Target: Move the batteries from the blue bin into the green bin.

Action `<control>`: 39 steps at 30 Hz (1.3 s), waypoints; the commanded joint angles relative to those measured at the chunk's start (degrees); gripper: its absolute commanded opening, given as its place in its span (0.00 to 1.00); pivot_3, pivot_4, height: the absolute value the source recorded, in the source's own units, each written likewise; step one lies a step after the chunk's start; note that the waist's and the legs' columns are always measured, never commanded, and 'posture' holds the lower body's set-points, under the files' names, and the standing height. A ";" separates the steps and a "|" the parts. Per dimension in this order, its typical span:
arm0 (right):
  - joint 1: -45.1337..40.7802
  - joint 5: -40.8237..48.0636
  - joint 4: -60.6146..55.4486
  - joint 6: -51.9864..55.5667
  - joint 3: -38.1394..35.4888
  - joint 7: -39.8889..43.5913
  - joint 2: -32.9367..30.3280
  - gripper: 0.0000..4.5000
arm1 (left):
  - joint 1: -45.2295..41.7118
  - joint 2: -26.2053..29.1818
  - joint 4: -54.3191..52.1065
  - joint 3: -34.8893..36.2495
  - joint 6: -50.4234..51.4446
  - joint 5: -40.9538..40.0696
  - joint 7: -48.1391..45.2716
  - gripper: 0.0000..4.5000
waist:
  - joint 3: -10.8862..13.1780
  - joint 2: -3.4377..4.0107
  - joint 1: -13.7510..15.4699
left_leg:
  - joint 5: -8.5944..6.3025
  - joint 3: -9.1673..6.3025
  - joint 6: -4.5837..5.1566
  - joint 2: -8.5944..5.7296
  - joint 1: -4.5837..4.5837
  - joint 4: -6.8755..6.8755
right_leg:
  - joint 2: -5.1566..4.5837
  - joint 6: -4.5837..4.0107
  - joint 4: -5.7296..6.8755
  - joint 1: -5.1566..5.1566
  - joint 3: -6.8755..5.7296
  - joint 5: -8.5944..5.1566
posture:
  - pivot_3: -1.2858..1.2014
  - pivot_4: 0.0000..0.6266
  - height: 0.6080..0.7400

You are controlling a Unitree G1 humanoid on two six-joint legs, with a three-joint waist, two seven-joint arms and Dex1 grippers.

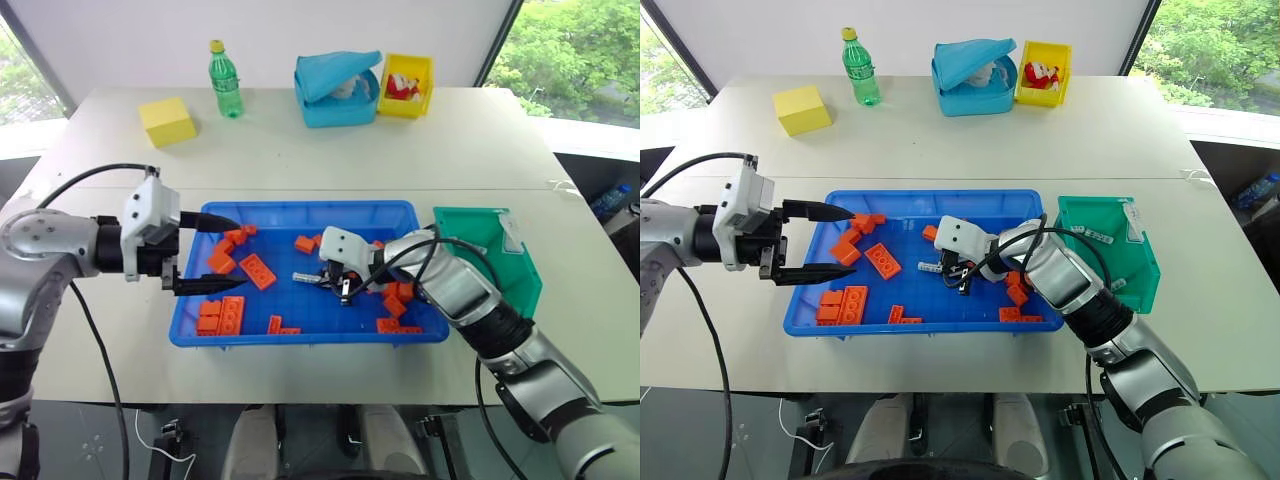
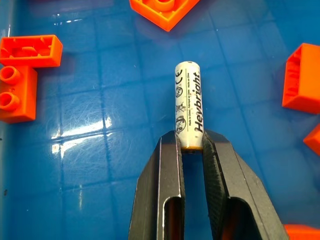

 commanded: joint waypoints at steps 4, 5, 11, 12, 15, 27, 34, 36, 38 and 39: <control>-4.01 10.19 -10.46 11.59 -18.51 2.35 -9.14 0.00 | -2.11 -1.47 1.17 -1.84 -2.25 1.17 -0.78 1.00 | 0.00 0.00 0.22 | 0.00 0.00 0.00 -0.01 -0.08 0.02 | -0.03 0.00 -0.02 -0.04 -0.01 0.00 | 0.52 0.24 0.97; -4.41 11.09 -10.64 12.80 -21.15 2.70 -11.76 0.00 | -2.37 -1.85 1.48 -2.23 -2.49 1.33 -0.83 1.00 | 0.01 0.01 0.33 | 0.00 -0.01 0.00 -0.01 -0.08 0.02 | -0.03 0.00 -0.02 -0.03 -0.02 0.00 | 0.52 0.24 0.97; 1.55 12.13 -7.73 11.86 -32.28 5.06 -29.28 0.00 | -2.99 -3.72 2.88 -3.98 -4.01 2.19 -1.30 1.00 | 0.00 0.00 0.33 | -0.01 -0.03 0.02 -0.01 -0.08 -0.05 | -0.01 0.00 -0.12 -0.04 -0.04 -0.01 | 0.52 0.24 0.97; 3.32 12.23 -6.98 11.28 -33.86 5.18 -31.22 0.00 | -3.10 -3.92 3.11 -4.12 -4.20 2.33 -1.40 1.00 | 0.00 0.00 0.27 | -0.02 -0.03 0.02 -0.01 -0.07 -0.07 | 0.00 0.00 -0.12 -0.04 -0.04 -0.01 | 0.52 0.24 0.97; 9.51 12.88 -6.20 10.40 -38.56 5.08 -35.37 0.00 | -3.67 -4.52 3.69 -4.58 -4.45 2.63 -1.75 1.00 | 0.00 0.00 -0.02 | -0.01 -0.03 0.02 -0.01 -0.07 -0.07 | 0.00 0.00 -0.13 -0.04 -0.03 -0.01 | 0.52 0.24 0.97; 15.10 14.80 -9.10 3.20 -38.74 4.22 -36.46 0.79 | -7.25 -5.48 6.46 -6.09 -5.41 3.84 -3.40 1.00 | 0.01 0.01 -0.28 | -0.01 0.01 0.03 -0.02 0.11 -0.06 | 0.03 0.02 -0.08 0.06 0.09 -0.01 | 0.52 0.24 0.97; 2.43 14.53 -11.81 -2.02 -24.57 9.65 -32.71 0.79 | -7.73 -5.51 6.28 -5.87 -5.07 4.09 -3.46 1.00 | 0.02 0.01 -0.15 | -0.02 -0.02 0.03 0.00 0.12 -0.08 | 0.06 0.01 -0.07 0.05 0.08 -0.02 | 0.52 0.24 0.97; 1.48 10.69 -12.39 -9.51 -18.14 12.37 -31.11 0.79 | -7.33 -5.39 5.79 -5.58 -4.98 4.12 -3.20 1.00 | 0.01 0.00 -0.04 | -0.02 -0.01 0.03 0.00 0.09 -0.08 | 0.05 0.01 -0.08 0.04 0.08 -0.02 | 0.52 0.24 0.97; 1.11 5.77 -11.41 -17.64 -12.56 14.25 -29.67 0.79 | -6.83 -5.26 5.17 -5.24 -4.77 4.03 -2.88 1.00 | 0.01 0.00 0.07 | -0.02 -0.01 0.03 -0.01 0.05 -0.07 | 0.04 0.02 -0.08 0.03 0.07 -0.02 | 0.52 0.24 0.97; 0.89 4.20 -10.69 -20.22 -10.93 14.86 -29.13 0.79 | -6.69 -5.21 4.92 -5.12 -4.63 3.95 -2.74 1.00 | 0.01 0.00 0.07 | -0.01 -0.01 0.03 -0.01 0.04 -0.06 | 0.03 0.03 -0.09 0.03 0.06 -0.02 | 0.52 0.24 0.97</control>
